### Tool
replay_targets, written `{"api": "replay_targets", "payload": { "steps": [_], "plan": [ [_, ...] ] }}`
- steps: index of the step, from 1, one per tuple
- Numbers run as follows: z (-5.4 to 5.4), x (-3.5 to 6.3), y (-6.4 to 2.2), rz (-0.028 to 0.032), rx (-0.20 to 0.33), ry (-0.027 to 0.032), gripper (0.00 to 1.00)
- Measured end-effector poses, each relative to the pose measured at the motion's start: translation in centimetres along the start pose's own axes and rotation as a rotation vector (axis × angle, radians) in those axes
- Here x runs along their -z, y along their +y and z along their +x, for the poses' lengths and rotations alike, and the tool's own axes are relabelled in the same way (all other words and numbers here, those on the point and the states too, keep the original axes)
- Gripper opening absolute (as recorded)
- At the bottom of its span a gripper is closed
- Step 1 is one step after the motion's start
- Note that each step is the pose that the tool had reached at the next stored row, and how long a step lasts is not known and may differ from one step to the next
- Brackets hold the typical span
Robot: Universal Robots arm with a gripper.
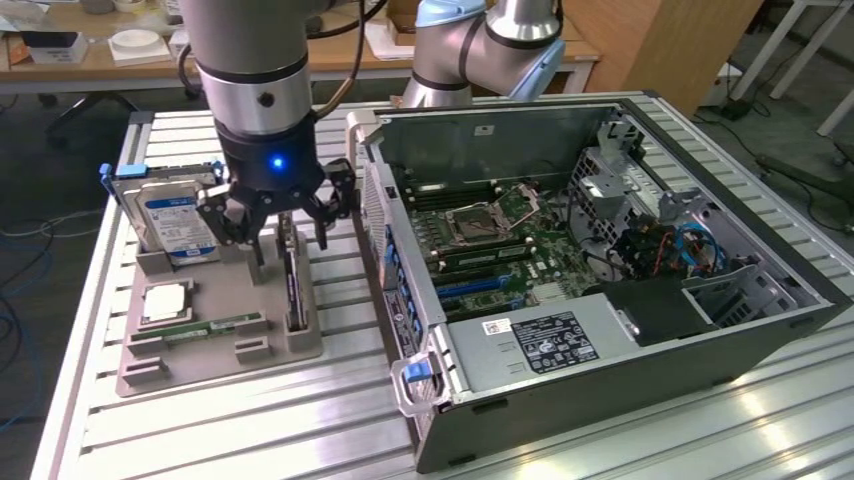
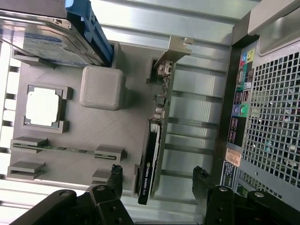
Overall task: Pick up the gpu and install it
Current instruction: 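Pick up the gpu and move the gpu toward the slot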
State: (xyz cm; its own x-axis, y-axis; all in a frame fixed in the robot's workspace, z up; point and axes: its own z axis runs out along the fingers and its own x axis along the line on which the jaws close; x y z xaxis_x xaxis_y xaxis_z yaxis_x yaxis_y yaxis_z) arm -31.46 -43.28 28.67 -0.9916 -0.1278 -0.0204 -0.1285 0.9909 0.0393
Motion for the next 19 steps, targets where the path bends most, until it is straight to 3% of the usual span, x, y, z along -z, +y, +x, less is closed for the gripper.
{"api": "replay_targets", "payload": {
  "steps": [19],
  "plan": [
    [-0.05,-0.61,-0.03,0.0000,0.000,-0.0001,0.71]
  ]
}}
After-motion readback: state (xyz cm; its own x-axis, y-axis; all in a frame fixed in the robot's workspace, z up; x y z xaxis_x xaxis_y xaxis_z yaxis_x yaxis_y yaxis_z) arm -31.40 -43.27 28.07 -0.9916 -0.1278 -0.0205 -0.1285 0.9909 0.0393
